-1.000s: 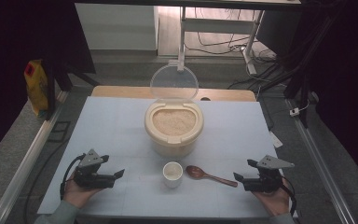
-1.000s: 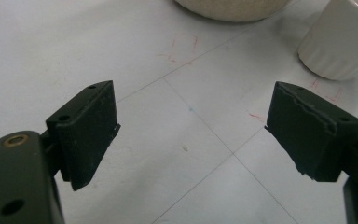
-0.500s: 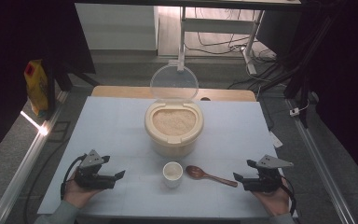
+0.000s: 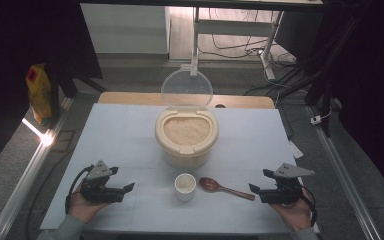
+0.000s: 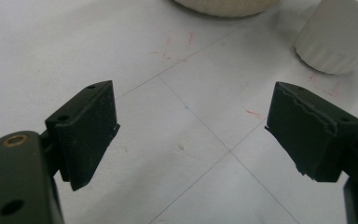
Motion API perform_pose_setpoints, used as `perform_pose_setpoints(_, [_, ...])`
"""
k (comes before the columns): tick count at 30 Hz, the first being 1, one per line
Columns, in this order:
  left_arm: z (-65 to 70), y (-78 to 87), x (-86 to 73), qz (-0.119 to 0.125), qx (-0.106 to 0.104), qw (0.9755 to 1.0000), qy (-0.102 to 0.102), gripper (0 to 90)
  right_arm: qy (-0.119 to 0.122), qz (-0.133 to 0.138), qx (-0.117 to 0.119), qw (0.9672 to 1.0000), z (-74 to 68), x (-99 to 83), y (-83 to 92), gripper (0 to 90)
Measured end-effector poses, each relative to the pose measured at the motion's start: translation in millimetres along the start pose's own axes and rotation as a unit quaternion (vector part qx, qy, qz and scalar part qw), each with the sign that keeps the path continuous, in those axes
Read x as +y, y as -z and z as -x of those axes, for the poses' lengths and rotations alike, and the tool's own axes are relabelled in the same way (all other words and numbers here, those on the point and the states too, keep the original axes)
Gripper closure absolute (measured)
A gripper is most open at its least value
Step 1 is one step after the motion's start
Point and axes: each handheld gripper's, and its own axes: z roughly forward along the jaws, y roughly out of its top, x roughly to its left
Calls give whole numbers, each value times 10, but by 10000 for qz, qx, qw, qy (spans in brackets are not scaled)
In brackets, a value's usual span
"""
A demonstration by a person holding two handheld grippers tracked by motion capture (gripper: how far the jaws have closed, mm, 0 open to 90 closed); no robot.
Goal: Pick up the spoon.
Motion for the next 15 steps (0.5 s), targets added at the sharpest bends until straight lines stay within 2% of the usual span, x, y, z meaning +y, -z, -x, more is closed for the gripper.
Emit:
perform_pose_setpoints(3, [0, -1, 4, -4, -4, 10000, 1, 157, 37, -80, 23, 10000, -10, 26, 0, 230])
perform_pose_setpoints(5, [-1, -2, 7, -9, -13, 10000, 11, 157, 126, -295, 92, 9994, -25, 84, -9, 235])
perform_pose_setpoints(7, [0, -5, 8, -24, -5, 10000, 6, 157, 131, -353, 129, 9992, -28, 102, -13, 239])
perform_pose_setpoints(8, [3, -7, 9, -35, -7, 10000, 1, 156, 196, -551, 247, 9980, -41, 159, -21, 252])
perform_pose_setpoints(9, [4, -9, 10, -41, -8, 10000, -3, 156, 196, -551, 247, 9980, -41, 159, -21, 252])
perform_pose_setpoints(13, [4, -29, 13, -102, -14, 9999, -16, 153, 441, -980, 403, 9934, -82, 289, -84, 264])
perform_pose_setpoints(14, [4, -30, 14, -113, -21, 9999, -25, 153, 441, -980, 403, 9934, -82, 289, -84, 264])
perform_pose_setpoints(15, [6, -32, 15, -120, -22, 9999, -33, 153, 575, -1203, 434, 9901, -109, 339, -128, 268])
